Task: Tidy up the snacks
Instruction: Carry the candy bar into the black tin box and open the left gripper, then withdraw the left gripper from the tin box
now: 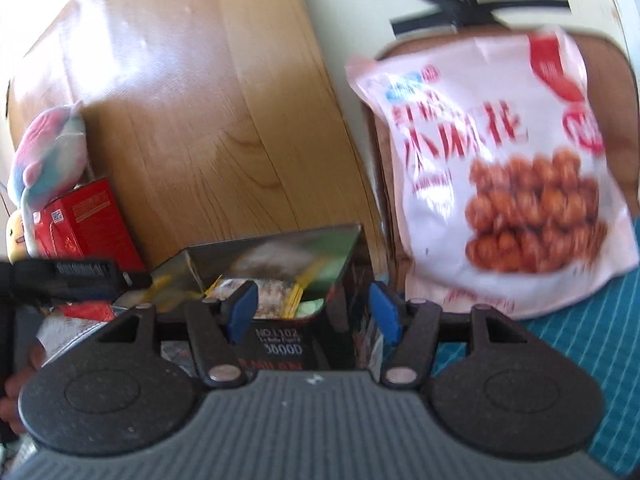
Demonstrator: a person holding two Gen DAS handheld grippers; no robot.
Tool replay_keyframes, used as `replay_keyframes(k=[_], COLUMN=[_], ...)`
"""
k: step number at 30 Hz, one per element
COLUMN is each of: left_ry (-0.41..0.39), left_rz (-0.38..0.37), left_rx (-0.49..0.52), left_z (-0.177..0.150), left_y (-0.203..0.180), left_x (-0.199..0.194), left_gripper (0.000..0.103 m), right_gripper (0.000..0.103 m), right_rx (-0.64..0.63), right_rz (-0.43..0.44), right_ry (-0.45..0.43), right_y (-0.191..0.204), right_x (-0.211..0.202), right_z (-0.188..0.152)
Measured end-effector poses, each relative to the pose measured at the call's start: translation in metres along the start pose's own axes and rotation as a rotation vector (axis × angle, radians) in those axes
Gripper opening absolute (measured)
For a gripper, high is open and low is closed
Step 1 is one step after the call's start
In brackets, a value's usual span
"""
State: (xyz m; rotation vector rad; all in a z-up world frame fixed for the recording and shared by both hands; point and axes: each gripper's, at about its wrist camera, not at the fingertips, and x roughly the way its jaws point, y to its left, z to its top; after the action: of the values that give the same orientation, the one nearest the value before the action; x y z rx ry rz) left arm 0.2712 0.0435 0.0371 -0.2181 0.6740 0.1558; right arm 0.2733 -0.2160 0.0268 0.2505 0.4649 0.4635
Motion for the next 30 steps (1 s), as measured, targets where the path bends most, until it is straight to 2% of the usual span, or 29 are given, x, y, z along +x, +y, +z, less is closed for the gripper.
replay_keyframes(k=[2, 3, 4, 5, 7, 12, 17, 21, 23, 30], left_ry=[-0.009, 0.004, 0.022, 0.033, 0.026, 0.044, 0.008, -0.037, -0.053, -0.078], left_rz=[-0.010, -0.038, -0.083, -0.080, -0.031, -0.052, -0.033, -0.002, 0.001, 0.000], left_rx=[-0.007, -0.017, -0.029, -0.027, 0.017, -0.031, 0.025, 0.067, 0.080, 0.099], left_z=[-0.003, -0.003, -0.003, -0.003, -0.007, -0.014, -0.015, -0.017, -0.021, -0.043], left_y=[-0.003, -0.004, -0.008, -0.013, -0.025, -0.014, -0.016, -0.023, -0.023, -0.018], left_x=[-0.002, -0.003, -0.003, -0.006, -0.014, -0.031, -0.045, -0.066, -0.077, -0.110], left_gripper=[0.054, 0.047, 0.045, 0.045, 0.045, 0.046, 0.050, 0.052, 0.053, 0.053], right_gripper=[0.074, 0.075, 0.075, 0.079, 0.081, 0.078, 0.079, 0.080, 0.081, 0.082], right_rx=[0.026, 0.034, 0.053, 0.069, 0.033, 0.058, 0.048, -0.022, -0.047, -0.044], right_rz=[0.024, 0.050, 0.088, 0.117, 0.111, 0.130, 0.126, 0.040, 0.023, 0.042], right_ry=[0.019, 0.030, 0.049, 0.086, 0.076, 0.081, 0.082, -0.015, -0.048, -0.036], right_y=[-0.002, -0.003, -0.005, -0.005, 0.001, -0.001, 0.003, 0.014, 0.020, 0.029], right_x=[0.002, 0.003, 0.004, 0.008, 0.007, 0.002, -0.002, -0.034, -0.052, -0.096], right_z=[-0.001, -0.001, -0.001, -0.001, -0.004, -0.003, -0.004, -0.005, -0.007, -0.025])
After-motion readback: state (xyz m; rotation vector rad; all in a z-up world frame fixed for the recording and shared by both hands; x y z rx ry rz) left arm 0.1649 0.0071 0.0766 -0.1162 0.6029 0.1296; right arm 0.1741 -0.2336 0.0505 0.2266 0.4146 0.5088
